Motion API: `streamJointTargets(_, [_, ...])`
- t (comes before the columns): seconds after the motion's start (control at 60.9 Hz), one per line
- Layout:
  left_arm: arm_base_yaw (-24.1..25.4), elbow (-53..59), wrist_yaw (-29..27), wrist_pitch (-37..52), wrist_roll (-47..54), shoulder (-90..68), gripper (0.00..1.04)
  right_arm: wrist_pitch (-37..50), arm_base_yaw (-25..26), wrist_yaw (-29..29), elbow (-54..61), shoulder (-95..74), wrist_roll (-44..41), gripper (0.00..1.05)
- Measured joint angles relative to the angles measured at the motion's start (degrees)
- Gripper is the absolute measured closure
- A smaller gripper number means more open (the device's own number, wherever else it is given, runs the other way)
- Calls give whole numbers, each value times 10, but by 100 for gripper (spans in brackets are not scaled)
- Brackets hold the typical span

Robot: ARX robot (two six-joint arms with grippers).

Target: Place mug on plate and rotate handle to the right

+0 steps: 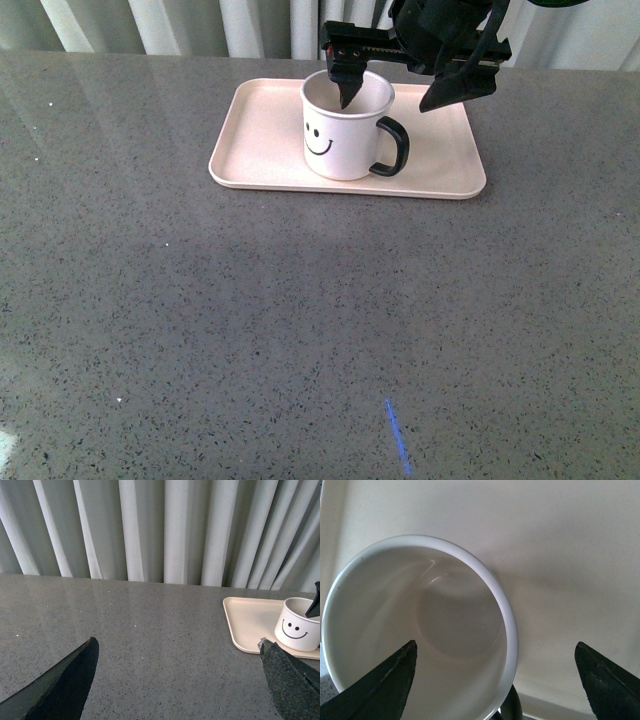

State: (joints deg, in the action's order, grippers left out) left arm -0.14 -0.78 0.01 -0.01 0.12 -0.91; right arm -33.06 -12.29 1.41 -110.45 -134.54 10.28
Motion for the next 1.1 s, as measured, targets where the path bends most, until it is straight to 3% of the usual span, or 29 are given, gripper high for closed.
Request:
streamJointTargets(0.099, [0,0,0,0,0,0,9,0,0,-1,2,0,4,29])
streamJointTargets(0.23, [0,0,0,0,0,0,9,-5,2,-3,3,0,9,56])
streamJointTargets(0.575, [0,0,0,0,0,0,9,-27,10,18,3,0,19,103])
streamJointTargets(0.854, [0,0,0,0,0,0,9,-68,38,37,-22,8,-58,103])
streamJointTargets(1.1, [0,0,0,0,0,0,9,-118,61,78,-122,-8,-120,103])
